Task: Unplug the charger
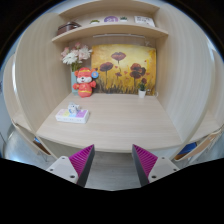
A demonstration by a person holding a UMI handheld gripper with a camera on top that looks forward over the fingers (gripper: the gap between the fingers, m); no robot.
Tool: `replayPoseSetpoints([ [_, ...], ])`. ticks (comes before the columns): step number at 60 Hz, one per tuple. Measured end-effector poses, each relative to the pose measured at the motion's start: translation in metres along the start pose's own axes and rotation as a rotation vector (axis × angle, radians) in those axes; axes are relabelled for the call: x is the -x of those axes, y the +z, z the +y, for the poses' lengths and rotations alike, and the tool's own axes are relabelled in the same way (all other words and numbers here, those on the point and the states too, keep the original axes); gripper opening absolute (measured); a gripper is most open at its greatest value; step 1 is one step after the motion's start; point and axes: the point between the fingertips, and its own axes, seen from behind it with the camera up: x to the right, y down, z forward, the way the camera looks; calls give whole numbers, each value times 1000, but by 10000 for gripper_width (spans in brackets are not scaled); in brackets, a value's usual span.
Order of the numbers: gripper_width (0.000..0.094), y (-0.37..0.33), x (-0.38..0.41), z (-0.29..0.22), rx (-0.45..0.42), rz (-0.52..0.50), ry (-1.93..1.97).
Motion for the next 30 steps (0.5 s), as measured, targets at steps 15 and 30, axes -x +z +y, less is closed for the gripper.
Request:
replayPoseSetpoints([
  [15, 755, 102, 144, -17, 26, -121, -40],
  [30, 743, 194, 205, -80, -16, -117, -46],
])
